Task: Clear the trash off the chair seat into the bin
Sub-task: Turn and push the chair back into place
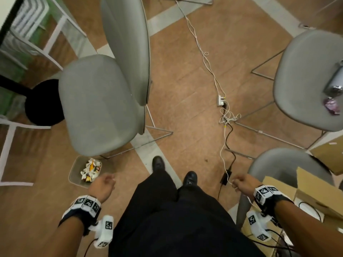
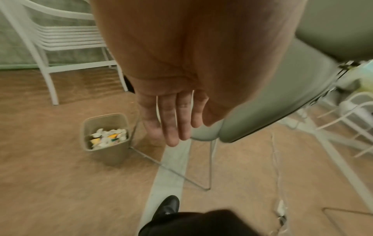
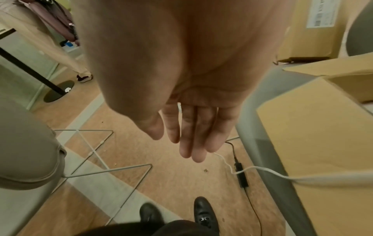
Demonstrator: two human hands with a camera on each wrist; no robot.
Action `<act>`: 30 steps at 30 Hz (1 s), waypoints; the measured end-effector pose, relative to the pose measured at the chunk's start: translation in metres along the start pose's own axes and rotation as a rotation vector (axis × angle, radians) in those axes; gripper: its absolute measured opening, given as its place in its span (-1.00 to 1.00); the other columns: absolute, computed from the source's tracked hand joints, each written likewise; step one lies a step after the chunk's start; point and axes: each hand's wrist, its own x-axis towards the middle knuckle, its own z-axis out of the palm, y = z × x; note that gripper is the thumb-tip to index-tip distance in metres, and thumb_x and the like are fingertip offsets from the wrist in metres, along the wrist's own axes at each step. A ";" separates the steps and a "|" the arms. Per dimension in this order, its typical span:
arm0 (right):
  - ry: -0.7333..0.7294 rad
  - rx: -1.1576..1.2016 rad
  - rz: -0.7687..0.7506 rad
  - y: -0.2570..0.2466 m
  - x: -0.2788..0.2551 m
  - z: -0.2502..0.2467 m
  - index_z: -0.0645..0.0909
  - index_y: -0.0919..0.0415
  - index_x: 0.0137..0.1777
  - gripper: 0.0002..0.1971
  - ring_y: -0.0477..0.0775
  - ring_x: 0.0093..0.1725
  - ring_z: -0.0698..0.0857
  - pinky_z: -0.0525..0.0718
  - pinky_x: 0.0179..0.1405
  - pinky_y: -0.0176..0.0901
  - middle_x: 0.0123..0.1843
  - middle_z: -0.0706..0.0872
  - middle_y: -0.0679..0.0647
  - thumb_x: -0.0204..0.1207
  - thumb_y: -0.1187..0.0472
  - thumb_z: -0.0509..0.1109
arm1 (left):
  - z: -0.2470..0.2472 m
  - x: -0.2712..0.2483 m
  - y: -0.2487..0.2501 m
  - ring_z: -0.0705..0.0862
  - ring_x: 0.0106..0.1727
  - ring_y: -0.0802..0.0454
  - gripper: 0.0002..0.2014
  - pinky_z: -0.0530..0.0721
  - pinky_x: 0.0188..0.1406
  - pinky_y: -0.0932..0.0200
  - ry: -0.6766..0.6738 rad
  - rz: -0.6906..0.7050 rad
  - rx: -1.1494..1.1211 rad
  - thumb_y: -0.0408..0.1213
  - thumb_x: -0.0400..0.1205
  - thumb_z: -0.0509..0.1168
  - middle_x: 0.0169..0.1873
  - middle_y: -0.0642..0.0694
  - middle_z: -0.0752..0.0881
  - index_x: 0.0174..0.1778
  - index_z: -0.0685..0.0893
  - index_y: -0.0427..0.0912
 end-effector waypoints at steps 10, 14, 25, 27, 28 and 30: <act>0.014 -0.178 -0.222 -0.149 0.034 -0.111 0.71 0.08 0.14 -0.81 0.05 -0.09 0.80 0.71 0.07 -0.09 -0.08 0.84 0.05 0.60 0.16 0.32 | -0.060 -0.008 0.270 0.67 0.27 0.02 -0.48 0.58 0.38 -0.12 0.306 0.527 -0.471 0.22 0.67 -0.03 0.17 0.01 0.75 0.23 0.68 0.01; 0.026 -0.180 -0.442 -0.234 0.037 -0.166 0.66 0.06 0.18 -0.81 0.01 -0.06 0.83 0.75 0.00 -0.09 -0.03 0.84 0.04 0.65 0.19 0.27 | -0.074 -0.027 0.329 0.60 0.37 0.04 -0.34 0.47 0.49 -0.07 0.333 0.501 -0.545 0.27 0.65 -0.11 0.30 -0.03 0.69 0.37 0.63 -0.08; 0.258 -0.049 -1.305 -0.509 -0.010 -0.303 0.64 0.04 0.30 -0.74 -0.04 0.00 0.79 0.73 0.01 -0.16 0.07 0.80 -0.03 0.65 0.11 0.31 | -0.102 -0.034 0.418 0.55 0.40 -0.10 -0.49 0.31 0.18 0.17 0.412 0.265 -0.561 0.11 0.78 -0.08 0.35 -0.15 0.64 0.34 0.60 -0.15; 0.322 -0.122 -1.424 -0.548 -0.017 -0.319 0.66 0.01 0.29 -0.72 -0.11 0.04 0.74 0.68 0.05 -0.21 0.11 0.75 -0.07 0.63 0.04 0.31 | -0.107 -0.033 0.430 0.58 0.34 -0.17 -0.42 0.38 0.16 0.09 0.420 0.191 -0.510 0.19 0.75 -0.11 0.29 -0.19 0.67 0.27 0.62 -0.16; 0.344 -0.188 -1.481 -0.565 -0.019 -0.325 0.66 0.02 0.30 -0.70 -0.11 0.07 0.72 0.68 0.09 -0.18 0.14 0.72 -0.06 0.63 0.01 0.30 | -0.107 -0.031 0.436 0.61 0.27 -0.22 -0.37 0.45 0.16 0.02 0.432 0.153 -0.491 0.26 0.72 -0.13 0.22 -0.22 0.69 0.21 0.63 -0.17; 0.360 -0.364 -1.587 -0.595 -0.020 -0.335 0.68 0.05 0.32 -0.66 -0.03 0.14 0.70 0.66 0.19 -0.07 0.17 0.69 0.01 0.64 -0.03 0.29 | -0.107 -0.028 0.448 0.65 0.13 -0.28 -0.25 0.57 0.19 -0.13 0.477 0.082 -0.476 0.38 0.62 -0.17 0.10 -0.29 0.72 0.12 0.63 -0.21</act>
